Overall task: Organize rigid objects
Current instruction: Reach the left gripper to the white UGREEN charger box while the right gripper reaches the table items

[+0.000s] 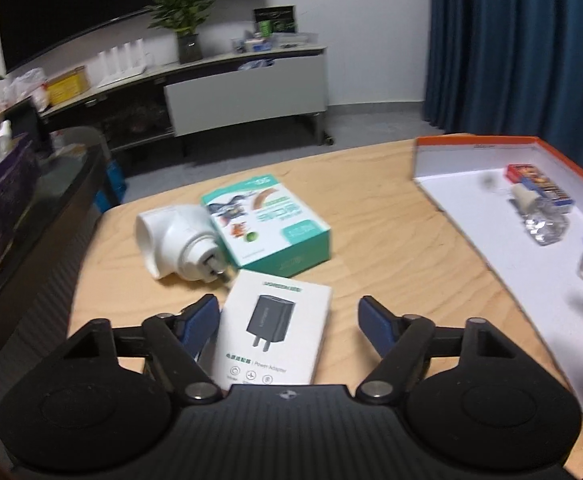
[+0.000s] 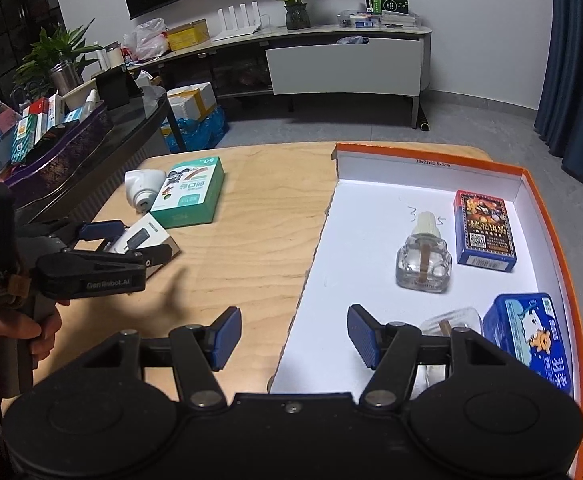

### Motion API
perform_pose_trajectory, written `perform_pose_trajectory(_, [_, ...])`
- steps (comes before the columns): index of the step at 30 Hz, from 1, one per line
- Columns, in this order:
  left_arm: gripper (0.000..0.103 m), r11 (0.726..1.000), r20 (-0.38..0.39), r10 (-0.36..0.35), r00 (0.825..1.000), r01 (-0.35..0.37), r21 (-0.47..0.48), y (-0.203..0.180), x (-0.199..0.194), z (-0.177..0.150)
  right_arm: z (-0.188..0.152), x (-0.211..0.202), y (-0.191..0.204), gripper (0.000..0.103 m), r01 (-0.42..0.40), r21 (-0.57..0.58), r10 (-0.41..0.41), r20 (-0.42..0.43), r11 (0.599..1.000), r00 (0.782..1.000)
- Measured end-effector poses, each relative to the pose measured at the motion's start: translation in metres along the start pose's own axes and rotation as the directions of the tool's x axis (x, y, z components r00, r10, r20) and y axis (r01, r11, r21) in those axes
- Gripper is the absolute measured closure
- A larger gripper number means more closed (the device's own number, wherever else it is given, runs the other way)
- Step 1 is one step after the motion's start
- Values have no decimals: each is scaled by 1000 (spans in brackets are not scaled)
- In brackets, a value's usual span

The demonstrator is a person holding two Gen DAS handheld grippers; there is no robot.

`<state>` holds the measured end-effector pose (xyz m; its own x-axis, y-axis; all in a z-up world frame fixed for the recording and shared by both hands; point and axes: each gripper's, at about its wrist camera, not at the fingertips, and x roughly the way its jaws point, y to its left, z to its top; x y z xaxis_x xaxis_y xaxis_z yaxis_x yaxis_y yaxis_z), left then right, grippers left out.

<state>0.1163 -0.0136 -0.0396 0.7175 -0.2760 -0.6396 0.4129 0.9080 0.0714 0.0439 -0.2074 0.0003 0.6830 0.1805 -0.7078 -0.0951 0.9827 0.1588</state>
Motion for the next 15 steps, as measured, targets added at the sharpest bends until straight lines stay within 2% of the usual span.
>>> perform_pose_trajectory(1, [40,999,0,-31,1000,31,14,-3,-2,0,1,2,1,31,1,0,-1,-1,1000,1000])
perform_pose_trajectory(2, [44,998,-3,-58,998,58,38,-8,-5,0,2,4,2,31,0,2,0,-1,1000,1000])
perform_pose_trajectory(3, [44,996,0,-64,998,64,69,-13,-5,-1,3,5,3,31,-3,3,3,-2,1000,1000])
perform_pose_trajectory(4, [41,995,10,-38,999,37,91,-16,-5,-3,4,7,4,31,-7,3,7,-3,1000,1000])
perform_pose_trajectory(5, [40,996,13,-1,1000,0,90,-17,-2,-3,5,9,6,31,-8,0,8,-5,1000,1000])
perform_pose_trajectory(6, [33,997,10,18,1000,-18,72,-15,1,-4,6,10,8,31,-8,-5,8,-6,1000,1000])
perform_pose_trajectory(8, [30,998,14,32,999,-33,48,-9,6,-4,6,10,12,31,-10,-17,10,-5,1000,1000])
perform_pose_trajectory(10, [31,998,-9,9,1000,-9,55,-5,11,-4,6,9,15,31,-14,-30,14,-5,999,1000])
perform_pose_trajectory(12, [41,996,-44,1,999,3,91,-8,16,-6,7,12,16,31,-10,-30,9,-9,1000,1000])
perform_pose_trajectory(13, [42,995,-54,-9,999,14,98,-9,17,-7,8,13,16,31,-9,-27,9,-11,1000,1000])
perform_pose_trajectory(15, [43,998,-51,-13,999,16,67,-7,15,-9,11,16,18,31,-17,-27,16,-15,999,1000])
